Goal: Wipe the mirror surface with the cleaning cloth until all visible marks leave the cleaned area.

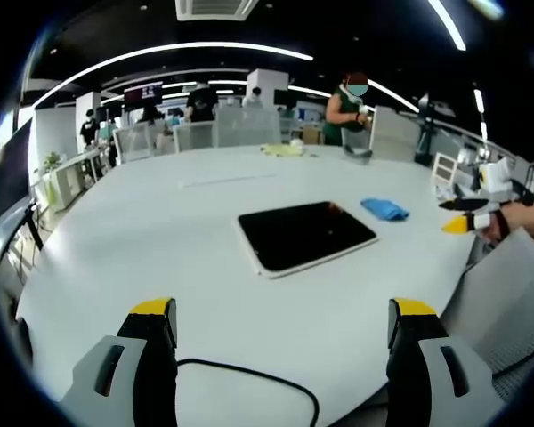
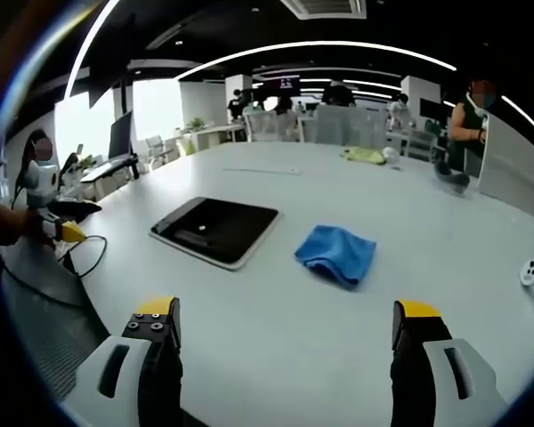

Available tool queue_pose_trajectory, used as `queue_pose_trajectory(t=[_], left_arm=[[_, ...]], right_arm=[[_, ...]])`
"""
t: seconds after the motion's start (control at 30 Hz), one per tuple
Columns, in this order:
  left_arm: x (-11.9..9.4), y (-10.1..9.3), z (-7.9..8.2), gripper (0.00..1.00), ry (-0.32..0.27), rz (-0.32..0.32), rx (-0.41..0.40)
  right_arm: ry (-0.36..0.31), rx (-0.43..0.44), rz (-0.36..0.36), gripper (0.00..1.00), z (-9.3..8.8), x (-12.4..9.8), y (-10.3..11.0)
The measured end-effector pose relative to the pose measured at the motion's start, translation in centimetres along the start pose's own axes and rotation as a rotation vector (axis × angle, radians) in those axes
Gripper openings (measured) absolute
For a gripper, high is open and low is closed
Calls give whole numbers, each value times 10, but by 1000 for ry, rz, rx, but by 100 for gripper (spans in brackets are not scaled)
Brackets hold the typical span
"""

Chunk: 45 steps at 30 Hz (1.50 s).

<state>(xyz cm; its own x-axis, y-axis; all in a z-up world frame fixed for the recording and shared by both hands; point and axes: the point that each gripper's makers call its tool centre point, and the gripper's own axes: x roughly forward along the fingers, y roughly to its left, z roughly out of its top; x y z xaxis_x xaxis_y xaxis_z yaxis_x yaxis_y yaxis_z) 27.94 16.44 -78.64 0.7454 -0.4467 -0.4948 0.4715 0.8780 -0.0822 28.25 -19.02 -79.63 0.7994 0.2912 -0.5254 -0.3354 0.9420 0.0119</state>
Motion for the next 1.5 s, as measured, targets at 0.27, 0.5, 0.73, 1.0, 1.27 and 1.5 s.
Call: queue_pose_trajectory(t=[0.27, 0.5, 0.73, 1.0, 1.27, 1.5], left_arm=[[-1, 3, 1, 99, -6, 16, -10], [-2, 5, 2, 99, -16, 21, -14], [-2, 4, 4, 99, -22, 20, -14], [-1, 2, 2, 99, -11, 11, -8], [0, 1, 2, 99, -11, 5, -5], [0, 0, 2, 99, -6, 1, -5]], right_arm=[[62, -87, 25, 100, 4, 9, 7], [109, -128, 73, 100, 16, 10, 5], [152, -102, 88, 100, 35, 10, -11], [122, -135, 86, 100, 82, 9, -38], [232, -146, 170, 100, 97, 13, -45], [339, -221, 193, 97, 116, 22, -55]])
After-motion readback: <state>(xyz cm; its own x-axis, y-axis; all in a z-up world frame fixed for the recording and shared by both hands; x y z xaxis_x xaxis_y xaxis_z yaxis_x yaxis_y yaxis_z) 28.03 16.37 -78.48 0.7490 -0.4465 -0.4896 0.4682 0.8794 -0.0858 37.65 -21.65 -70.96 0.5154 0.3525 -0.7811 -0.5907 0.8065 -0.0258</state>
